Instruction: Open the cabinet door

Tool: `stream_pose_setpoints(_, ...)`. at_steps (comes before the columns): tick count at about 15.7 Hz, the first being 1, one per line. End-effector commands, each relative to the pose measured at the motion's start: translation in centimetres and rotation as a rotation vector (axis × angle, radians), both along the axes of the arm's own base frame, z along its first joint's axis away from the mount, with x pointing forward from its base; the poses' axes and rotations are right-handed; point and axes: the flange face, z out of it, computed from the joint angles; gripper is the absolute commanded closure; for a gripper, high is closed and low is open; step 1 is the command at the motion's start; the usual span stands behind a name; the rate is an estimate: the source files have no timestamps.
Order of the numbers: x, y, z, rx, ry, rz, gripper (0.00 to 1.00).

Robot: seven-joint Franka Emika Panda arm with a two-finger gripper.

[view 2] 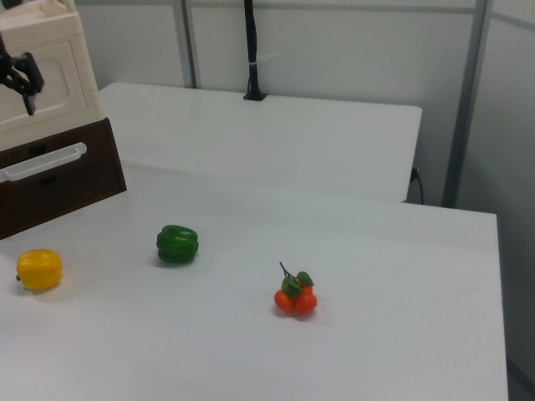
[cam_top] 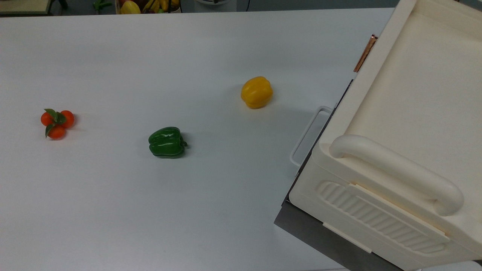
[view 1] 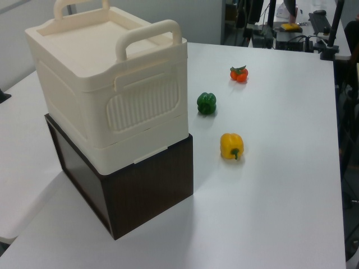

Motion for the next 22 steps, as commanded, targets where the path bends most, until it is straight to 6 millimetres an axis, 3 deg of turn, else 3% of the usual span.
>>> stream_pose_setpoints(1, 0.6, 3.4, 1.3, 0.028, -0.055, 0.09, 0.0)
stream_pose_setpoints(5, 0.6, 7.1, 2.0, 0.051, -0.143, 0.147, 0.0)
stream_pose_setpoints(11, 0.6, 12.4, 1.1, 0.068, -0.198, 0.22, 0.0)
stream_pose_setpoints(15, 0.8, 13.8, 0.3, 0.072, -0.203, 0.234, 0.0)
stream_pose_setpoints(22, 0.5, 13.2, 0.8, 0.06, -0.204, 0.225, 0.0)
